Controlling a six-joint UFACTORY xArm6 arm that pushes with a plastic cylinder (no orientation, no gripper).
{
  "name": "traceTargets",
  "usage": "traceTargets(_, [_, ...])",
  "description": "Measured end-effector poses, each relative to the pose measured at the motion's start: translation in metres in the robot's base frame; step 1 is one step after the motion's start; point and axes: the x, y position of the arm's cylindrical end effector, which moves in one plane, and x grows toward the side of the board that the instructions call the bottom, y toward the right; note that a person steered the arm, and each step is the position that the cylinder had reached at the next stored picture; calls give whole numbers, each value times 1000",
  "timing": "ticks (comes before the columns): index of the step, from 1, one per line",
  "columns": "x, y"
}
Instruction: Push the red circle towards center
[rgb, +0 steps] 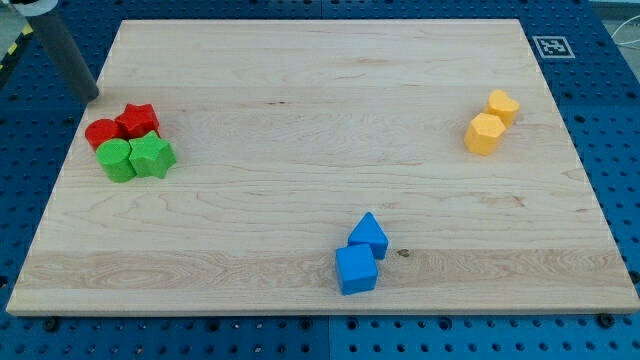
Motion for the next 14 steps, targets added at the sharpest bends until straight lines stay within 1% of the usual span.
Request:
traceTargets(4, [55, -1])
traceTargets(5, [62, 0])
traceTargets(6, [69, 12])
traceTargets(8, [81, 75])
traceTargets(10, [81, 134])
traceTargets(12, [82, 140])
traceTargets(14, [90, 125])
